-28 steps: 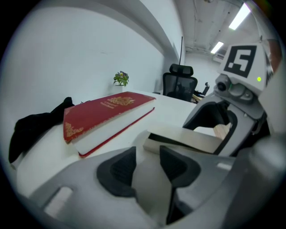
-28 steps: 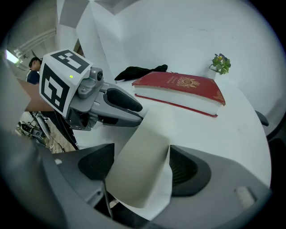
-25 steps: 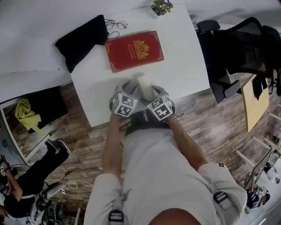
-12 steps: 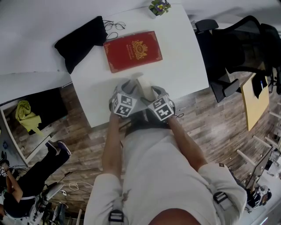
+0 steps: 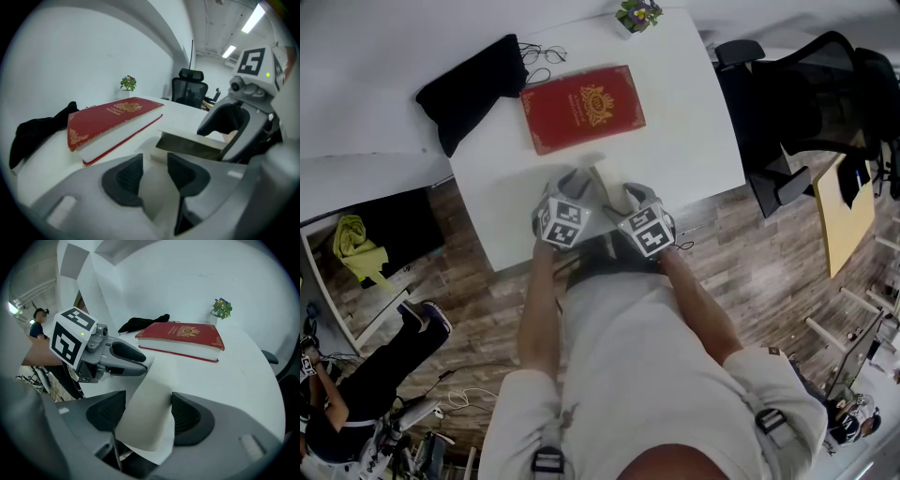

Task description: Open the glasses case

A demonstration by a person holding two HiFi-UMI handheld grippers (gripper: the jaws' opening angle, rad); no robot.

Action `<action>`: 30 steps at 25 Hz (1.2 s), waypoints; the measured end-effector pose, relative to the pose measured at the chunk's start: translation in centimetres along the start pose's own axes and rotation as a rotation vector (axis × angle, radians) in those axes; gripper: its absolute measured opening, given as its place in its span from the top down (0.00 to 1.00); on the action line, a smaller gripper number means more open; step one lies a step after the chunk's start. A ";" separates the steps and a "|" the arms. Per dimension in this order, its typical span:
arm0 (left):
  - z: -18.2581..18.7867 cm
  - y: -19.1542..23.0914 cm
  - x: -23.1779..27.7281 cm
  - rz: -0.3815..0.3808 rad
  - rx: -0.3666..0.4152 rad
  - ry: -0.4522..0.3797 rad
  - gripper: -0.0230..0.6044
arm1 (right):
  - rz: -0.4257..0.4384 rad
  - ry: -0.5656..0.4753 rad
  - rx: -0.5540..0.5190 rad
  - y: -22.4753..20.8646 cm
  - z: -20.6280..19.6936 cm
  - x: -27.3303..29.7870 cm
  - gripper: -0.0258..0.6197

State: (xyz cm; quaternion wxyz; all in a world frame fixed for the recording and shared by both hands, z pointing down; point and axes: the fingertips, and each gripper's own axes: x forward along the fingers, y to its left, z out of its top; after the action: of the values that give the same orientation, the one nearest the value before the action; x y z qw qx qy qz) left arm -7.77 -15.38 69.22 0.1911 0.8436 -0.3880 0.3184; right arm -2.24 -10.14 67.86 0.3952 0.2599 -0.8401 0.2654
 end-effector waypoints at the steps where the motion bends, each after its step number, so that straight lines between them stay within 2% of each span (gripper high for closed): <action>1: 0.1 0.0 0.0 -0.001 -0.001 -0.002 0.71 | 0.000 -0.001 0.001 0.0 0.0 0.0 0.48; 22: -0.2 -0.1 0.2 -0.013 0.004 0.004 0.71 | -0.008 -0.030 0.015 -0.4 0.2 -0.8 0.54; 26: -0.1 -0.1 0.3 -0.017 0.005 -0.006 0.71 | -0.018 -0.067 0.001 -0.8 0.6 -0.8 0.56; 30: -0.1 -0.1 0.2 -0.017 0.003 0.001 0.71 | -0.017 -0.047 0.019 -0.6 0.4 -1.2 0.58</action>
State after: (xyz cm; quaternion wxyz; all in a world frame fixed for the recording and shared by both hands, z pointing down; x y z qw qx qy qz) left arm -7.64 -15.36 69.39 0.1927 0.8469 -0.3804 0.3176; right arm -1.34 -10.57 66.85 0.3752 0.2769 -0.8444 0.2636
